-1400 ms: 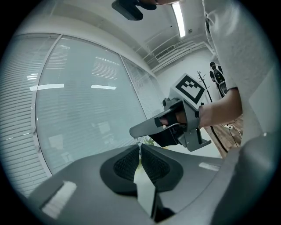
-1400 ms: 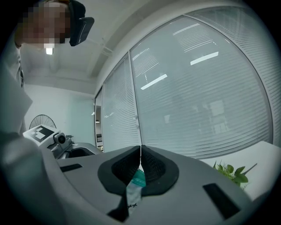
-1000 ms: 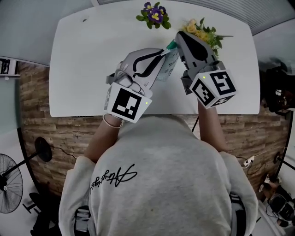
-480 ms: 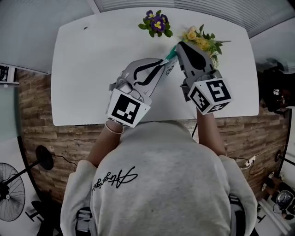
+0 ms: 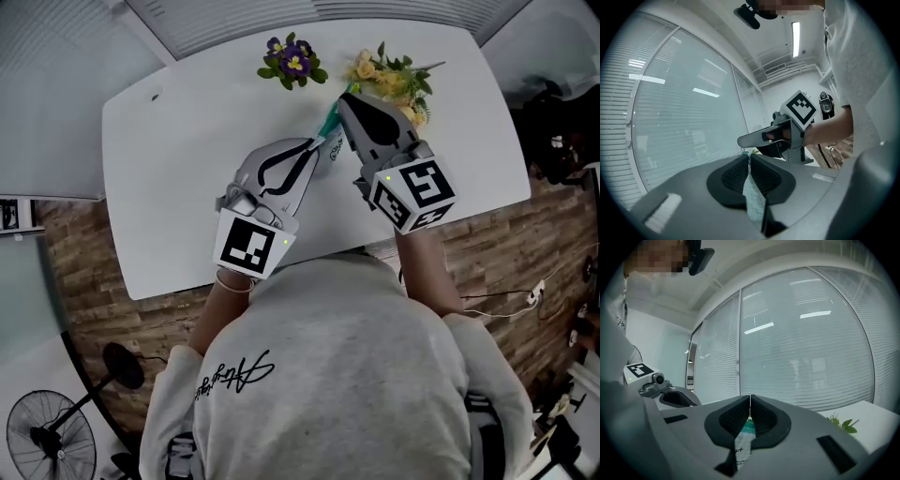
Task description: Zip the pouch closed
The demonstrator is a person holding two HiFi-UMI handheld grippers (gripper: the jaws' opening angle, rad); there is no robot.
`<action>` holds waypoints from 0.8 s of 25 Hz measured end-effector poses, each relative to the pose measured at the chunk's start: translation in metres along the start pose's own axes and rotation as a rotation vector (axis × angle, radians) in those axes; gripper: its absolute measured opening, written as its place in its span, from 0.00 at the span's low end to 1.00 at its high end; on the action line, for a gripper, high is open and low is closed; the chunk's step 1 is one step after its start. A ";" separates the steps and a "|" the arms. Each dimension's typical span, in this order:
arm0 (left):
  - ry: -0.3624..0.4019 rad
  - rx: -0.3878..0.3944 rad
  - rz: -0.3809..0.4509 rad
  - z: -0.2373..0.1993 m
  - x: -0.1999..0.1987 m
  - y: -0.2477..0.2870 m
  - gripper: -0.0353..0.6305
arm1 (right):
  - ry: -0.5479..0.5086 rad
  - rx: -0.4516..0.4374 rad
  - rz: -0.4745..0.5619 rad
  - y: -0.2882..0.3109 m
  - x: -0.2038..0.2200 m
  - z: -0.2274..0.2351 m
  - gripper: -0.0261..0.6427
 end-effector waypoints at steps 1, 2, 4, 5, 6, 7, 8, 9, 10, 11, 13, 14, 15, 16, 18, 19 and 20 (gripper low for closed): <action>0.000 0.008 0.002 0.000 0.000 -0.001 0.08 | -0.001 0.007 0.001 0.000 0.000 -0.002 0.05; 0.000 0.015 0.005 -0.001 0.000 -0.003 0.08 | -0.003 0.014 0.002 0.000 0.000 -0.003 0.05; 0.000 0.028 0.010 -0.001 0.001 -0.005 0.08 | -0.005 0.027 0.005 0.000 0.000 -0.006 0.05; -0.002 0.034 0.013 -0.001 0.002 -0.006 0.08 | -0.006 0.035 0.005 -0.001 0.001 -0.007 0.05; -0.004 0.041 0.016 -0.001 0.003 -0.007 0.08 | -0.007 0.042 0.006 -0.001 0.002 -0.008 0.05; -0.006 0.047 0.019 -0.001 0.004 -0.008 0.08 | -0.009 0.048 0.007 -0.002 0.003 -0.009 0.05; -0.009 0.053 0.022 0.000 0.005 -0.009 0.08 | -0.010 0.052 0.007 -0.002 0.004 -0.010 0.05; -0.013 0.057 0.025 0.000 0.006 -0.010 0.08 | -0.012 0.054 0.007 -0.002 0.004 -0.010 0.05; -0.016 0.060 0.028 0.001 0.007 -0.010 0.08 | -0.014 0.055 0.008 -0.002 0.004 -0.011 0.05; -0.020 0.062 0.029 0.002 0.008 -0.011 0.08 | -0.018 0.055 0.007 -0.003 0.005 -0.011 0.05; -0.024 0.060 0.023 0.004 0.010 -0.012 0.08 | -0.020 0.052 0.006 -0.004 0.007 -0.012 0.05; -0.024 0.057 0.018 0.006 0.010 -0.012 0.08 | -0.015 0.047 0.007 -0.005 0.008 -0.012 0.05; -0.024 0.051 0.014 0.006 0.010 -0.012 0.08 | -0.009 0.041 0.008 -0.005 0.008 -0.011 0.06; -0.023 0.044 0.012 0.007 0.009 -0.012 0.08 | -0.003 0.035 0.010 -0.005 0.008 -0.010 0.06; -0.022 0.026 0.010 0.008 0.007 -0.012 0.08 | 0.001 0.020 0.014 -0.005 0.007 -0.009 0.06; -0.022 0.017 0.008 0.008 0.007 -0.011 0.08 | 0.003 0.011 0.015 -0.005 0.007 -0.008 0.06; -0.024 0.008 0.005 0.008 0.006 -0.011 0.08 | 0.009 -0.002 0.018 -0.005 0.006 -0.007 0.05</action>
Point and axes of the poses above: the fingertips, and each gripper's own axes: y forward along the fingers, z to its right, x out of its underside, the point moved 6 cm from there along -y, backward along the fingers, and after that the axes turned 1 degree about y, right-handed, at the moved point
